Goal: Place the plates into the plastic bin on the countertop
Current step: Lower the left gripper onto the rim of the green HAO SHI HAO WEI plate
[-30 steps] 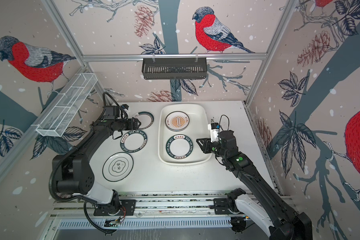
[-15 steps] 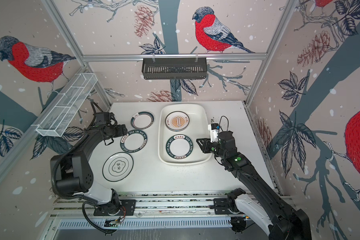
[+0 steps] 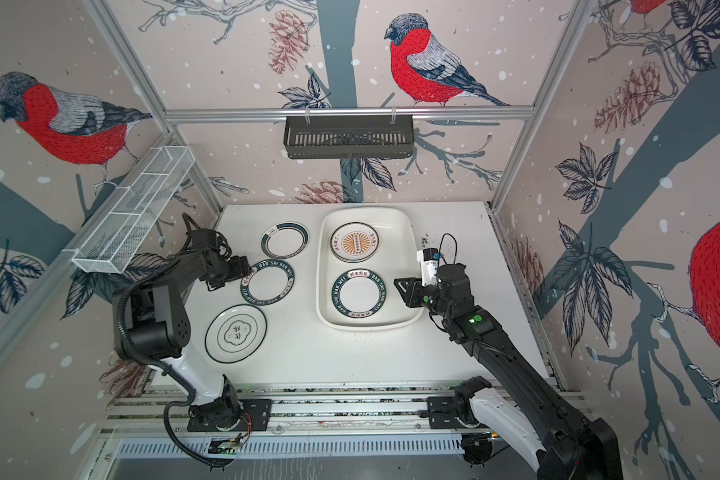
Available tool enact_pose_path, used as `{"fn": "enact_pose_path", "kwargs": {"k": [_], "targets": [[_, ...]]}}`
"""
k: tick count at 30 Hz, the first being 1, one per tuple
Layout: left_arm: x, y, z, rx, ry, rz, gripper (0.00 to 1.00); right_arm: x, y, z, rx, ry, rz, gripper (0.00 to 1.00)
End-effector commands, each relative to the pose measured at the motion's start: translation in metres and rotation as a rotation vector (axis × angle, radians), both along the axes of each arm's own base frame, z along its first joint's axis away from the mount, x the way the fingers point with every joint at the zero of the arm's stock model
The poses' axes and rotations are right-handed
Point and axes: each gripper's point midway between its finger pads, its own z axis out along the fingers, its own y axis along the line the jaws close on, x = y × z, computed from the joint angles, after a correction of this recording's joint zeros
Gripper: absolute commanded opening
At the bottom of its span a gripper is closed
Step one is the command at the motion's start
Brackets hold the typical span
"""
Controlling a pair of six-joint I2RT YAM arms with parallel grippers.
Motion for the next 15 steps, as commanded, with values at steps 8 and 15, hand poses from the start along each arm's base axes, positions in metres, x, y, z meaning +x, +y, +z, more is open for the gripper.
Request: {"fn": "enact_pose_path", "kwargs": {"k": [8,15], "targets": [[-0.004,-0.013,-0.013,-0.058,0.017,-0.071,0.74,0.004,-0.001,0.004,0.001,-0.034,-0.01,0.28],[-0.007,-0.023,-0.022,-0.101,0.023,-0.104,0.68,0.004,-0.002,0.002,0.003,-0.026,-0.014,0.27]]}}
